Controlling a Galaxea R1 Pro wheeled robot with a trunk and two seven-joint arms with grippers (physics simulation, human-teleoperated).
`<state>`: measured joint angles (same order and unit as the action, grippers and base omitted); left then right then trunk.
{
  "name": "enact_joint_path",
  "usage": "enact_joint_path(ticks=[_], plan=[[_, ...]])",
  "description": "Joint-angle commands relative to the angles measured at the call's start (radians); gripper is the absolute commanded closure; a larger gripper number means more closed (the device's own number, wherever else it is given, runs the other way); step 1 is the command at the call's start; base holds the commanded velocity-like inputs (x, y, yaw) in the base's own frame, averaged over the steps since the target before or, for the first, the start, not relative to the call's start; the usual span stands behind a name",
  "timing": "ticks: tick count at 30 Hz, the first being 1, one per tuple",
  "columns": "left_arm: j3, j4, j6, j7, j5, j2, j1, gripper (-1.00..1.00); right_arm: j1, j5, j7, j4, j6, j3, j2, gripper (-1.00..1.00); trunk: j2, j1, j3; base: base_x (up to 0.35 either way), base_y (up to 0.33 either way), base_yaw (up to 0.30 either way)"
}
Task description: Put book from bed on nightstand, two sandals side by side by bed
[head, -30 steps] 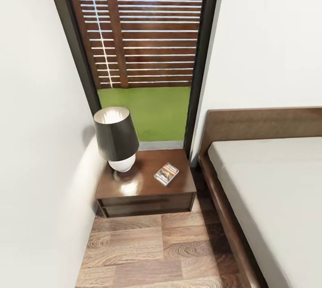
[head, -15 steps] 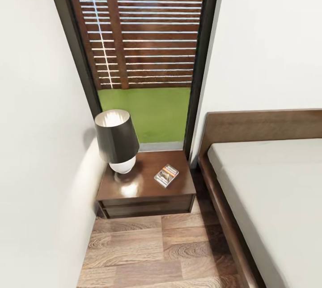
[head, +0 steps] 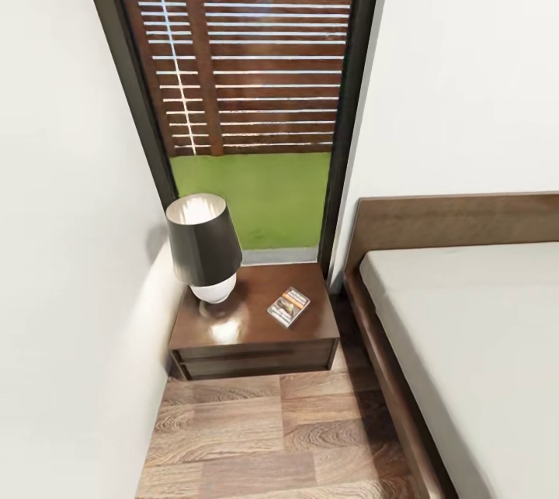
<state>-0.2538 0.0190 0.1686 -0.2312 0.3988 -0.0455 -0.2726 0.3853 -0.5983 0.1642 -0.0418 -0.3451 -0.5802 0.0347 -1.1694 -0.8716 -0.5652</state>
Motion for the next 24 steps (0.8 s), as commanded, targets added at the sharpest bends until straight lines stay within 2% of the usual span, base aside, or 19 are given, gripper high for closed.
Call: enact_joint_path(ticks=[1, 16, 24], plan=[[-0.009, -0.001, 0.004, -0.003, 0.007, -0.001, 0.000, -1.00, 0.001, -0.004, 0.002, -0.004, -0.005, -0.007, 0.000, -1.00, 0.007, 0.004, 0.002, 0.000, 0.000, 0.000], [-0.009, -0.001, 0.023, -0.002, 0.007, 0.002, 0.000, -1.00, 0.001, -0.003, 0.002, -0.004, -0.005, -0.007, 0.004, -1.00, 0.112, 0.061, 0.049, 0.000, 0.000, 0.000], [-0.009, 0.000, 0.021, -0.004, 0.007, 0.012, 0.001, -1.00, 0.001, -0.004, 0.002, -0.004, -0.005, -0.007, 0.000, -1.00, 0.112, 0.061, 0.049, 0.000, 0.000, 0.000]])
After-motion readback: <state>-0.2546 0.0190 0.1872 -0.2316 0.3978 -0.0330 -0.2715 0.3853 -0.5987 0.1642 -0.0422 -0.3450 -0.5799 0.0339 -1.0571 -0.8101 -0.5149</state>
